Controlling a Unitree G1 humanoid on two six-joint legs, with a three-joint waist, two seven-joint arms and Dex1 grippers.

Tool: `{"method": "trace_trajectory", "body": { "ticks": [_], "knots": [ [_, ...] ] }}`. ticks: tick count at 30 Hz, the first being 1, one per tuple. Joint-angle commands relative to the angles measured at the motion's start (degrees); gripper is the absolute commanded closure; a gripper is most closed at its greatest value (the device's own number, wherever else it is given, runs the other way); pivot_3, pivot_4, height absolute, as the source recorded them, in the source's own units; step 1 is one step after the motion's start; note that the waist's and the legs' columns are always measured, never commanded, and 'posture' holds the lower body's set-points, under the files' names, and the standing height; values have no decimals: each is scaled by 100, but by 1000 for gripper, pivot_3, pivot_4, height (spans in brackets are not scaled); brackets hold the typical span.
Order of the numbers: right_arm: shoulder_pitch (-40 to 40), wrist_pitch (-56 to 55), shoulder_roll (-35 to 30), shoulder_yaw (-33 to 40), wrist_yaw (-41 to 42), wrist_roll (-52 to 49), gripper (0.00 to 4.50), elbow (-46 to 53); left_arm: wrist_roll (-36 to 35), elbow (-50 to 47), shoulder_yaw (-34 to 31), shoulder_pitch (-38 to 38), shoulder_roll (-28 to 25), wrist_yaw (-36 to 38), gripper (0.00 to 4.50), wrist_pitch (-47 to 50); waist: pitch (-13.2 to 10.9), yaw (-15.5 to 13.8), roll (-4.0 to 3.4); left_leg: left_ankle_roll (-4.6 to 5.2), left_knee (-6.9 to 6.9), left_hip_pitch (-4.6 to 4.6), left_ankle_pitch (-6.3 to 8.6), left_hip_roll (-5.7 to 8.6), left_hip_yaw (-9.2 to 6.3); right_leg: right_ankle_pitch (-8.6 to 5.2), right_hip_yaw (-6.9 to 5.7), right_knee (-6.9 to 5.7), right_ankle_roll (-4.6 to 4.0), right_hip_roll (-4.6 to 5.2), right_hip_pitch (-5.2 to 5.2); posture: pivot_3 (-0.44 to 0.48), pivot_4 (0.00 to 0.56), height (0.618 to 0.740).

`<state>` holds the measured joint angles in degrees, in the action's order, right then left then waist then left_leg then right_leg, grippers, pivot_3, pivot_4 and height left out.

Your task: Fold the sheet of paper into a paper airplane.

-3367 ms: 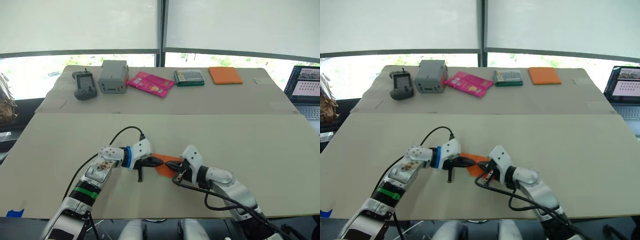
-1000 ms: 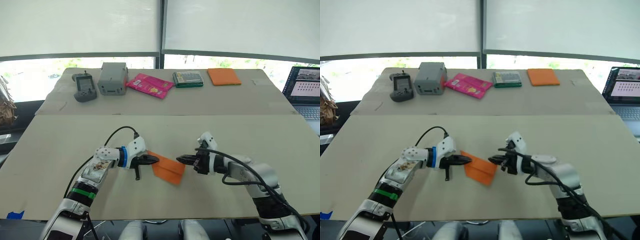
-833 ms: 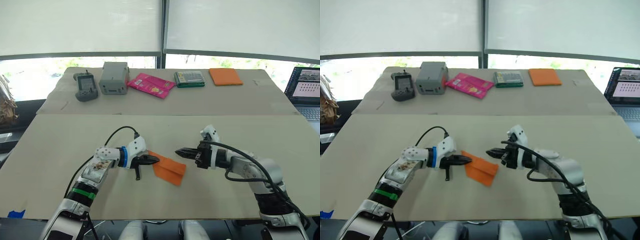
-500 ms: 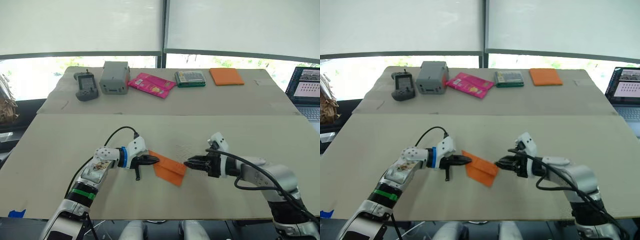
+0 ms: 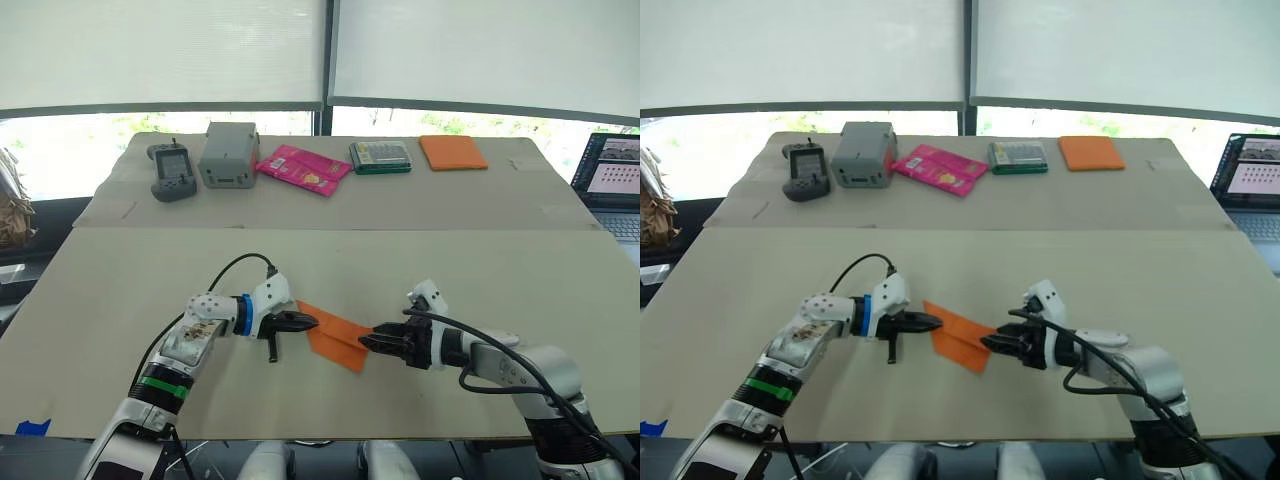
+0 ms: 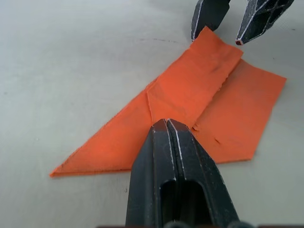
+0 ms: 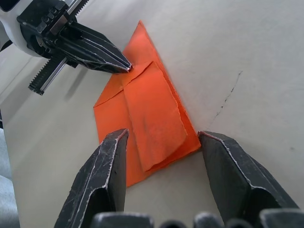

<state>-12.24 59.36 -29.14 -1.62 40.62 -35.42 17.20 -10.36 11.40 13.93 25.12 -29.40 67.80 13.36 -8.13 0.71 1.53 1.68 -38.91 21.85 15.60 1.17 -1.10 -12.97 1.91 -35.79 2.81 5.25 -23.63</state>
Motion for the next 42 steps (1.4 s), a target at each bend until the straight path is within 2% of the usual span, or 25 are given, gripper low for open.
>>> {"method": "trace_trajectory", "body": {
  "ticks": [1, 2, 4, 7, 9, 10, 17, 21, 26, 29, 32, 35, 38, 42],
  "knots": [
    [-42, 46, 12, 1, 55, -201, 1882, 167, -206, -364, -226, -19, -184, 80, 4500, 199, 0, 7, 0, 0, -1, 12, 0, 1, 1, 0, 2, -5, 0, 0, -15, 0, 150, 740],
    [-47, 35, 21, -17, 53, -205, 2267, 152, -243, -444, -257, -30, -221, 78, 4500, 252, 0, 7, 0, -1, -5, 35, -1, 1, 3, 1, 5, -17, -1, -1, -45, 0, 150, 740],
    [-55, 5, 38, -60, 54, -207, 2636, 119, -292, -554, -292, -49, -254, 61, 4500, 333, 0, 1, 0, -2, -6, 43, -2, 2, 3, 1, 5, -19, -1, 0, -55, 0, 150, 740],
    [-87, -32, 91, -165, 86, -191, 3783, 71, -377, -720, -366, -82, -277, -3, 4500, 475, 0, 1, 0, -2, -6, 45, -2, 3, 3, 2, 4, -18, -2, 1, -54, 0, 150, 740],
    [-99, -70, 102, -212, 102, -169, 4382, 47, -459, -828, -441, -101, -318, -35, 4500, 584, -1, 0, 0, -2, -6, 45, -2, 3, 3, 2, 4, -17, -2, 2, -54, 0, 150, 740],
    [-109, -83, 101, -229, 113, -166, 4482, 38, -503, -876, -492, -114, -359, -41, 4500, 635, -1, 1, 0, -2, -6, 45, -2, 2, 3, 2, 4, -17, -2, 1, -54, 0, 150, 740],
    [-291, -236, 12, -204, 244, -145, 4482, 68, -1017, -1118, -1053, -220, -705, -1, 4500, 1121, -3, 10, 0, -2, -6, 43, -2, 1, 3, 2, 4, -19, -2, -2, -56, 0, 150, 740],
    [-740, -1072, -239, -277, 634, 235, 4482, 75, -1589, -1447, -1499, -410, -1041, 151, 4500, 1689, -16, 31, -4, -2, -7, 44, -2, 1, 5, 2, 5, -20, -2, -2, -59, 0, 150, 740],
    [-1595, -2291, -481, -457, 1142, 841, 4482, -374, -1969, -1770, -1648, -659, -1274, 209, 4500, 2096, -22, 23, -5, -2, -6, 42, -2, 1, 5, 2, 2, -20, -2, -3, -59, 0, 150, 740],
    [-2305, -4084, -766, -916, 1655, 1934, 4482, -1164, -2195, -1882, -1763, -726, -1219, 94, 4500, 2274, -35, 10, -5, -3, -8, 42, -3, 4, 11, 2, 5, -20, -2, 1, -58, 0, 150, 740],
    [-2826, -6461, -806, -1208, 1586, 3021, 4482, -2097, -2215, -1896, -1750, -758, -1213, 9, 4500, 2293, -40, 10, -4, -5, -8, 41, -4, 4, 14, 2, 2, -20, -2, -1, -62, 0, 150, 740],
    [-2959, -8862, -960, -1433, 1033, 4177, 4482, -2846, -2199, -1894, -1718, -826, -1250, -21, 4500, 2273, -41, 12, -4, -8, -2, 41, -5, 3, 20, 3, 3, -19, -3, -1, -66, 0, 150, 740],
    [-2643, -10819, -1049, -1301, -459, 5681, 4482, -3067, -2221, -1934, -1773, -922, -1282, -72, 4500, 2294, -44, 11, -3, -16, -1, 45, -9, 5, 26, 3, 10, -19, -4, 3, -74, 0, 150, 740],
    [-1933, -11655, -1064, -1120, -2017, 7200, 4482, -2976, -2282, -2012, -1809, -1004, -1300, -114, 4500, 2341, -44, 8, -1, -26, -1, 47, -15, 6, 31, 3, 20, -23, -5, 4, -79, 0, 150, 740]
  ]
}}
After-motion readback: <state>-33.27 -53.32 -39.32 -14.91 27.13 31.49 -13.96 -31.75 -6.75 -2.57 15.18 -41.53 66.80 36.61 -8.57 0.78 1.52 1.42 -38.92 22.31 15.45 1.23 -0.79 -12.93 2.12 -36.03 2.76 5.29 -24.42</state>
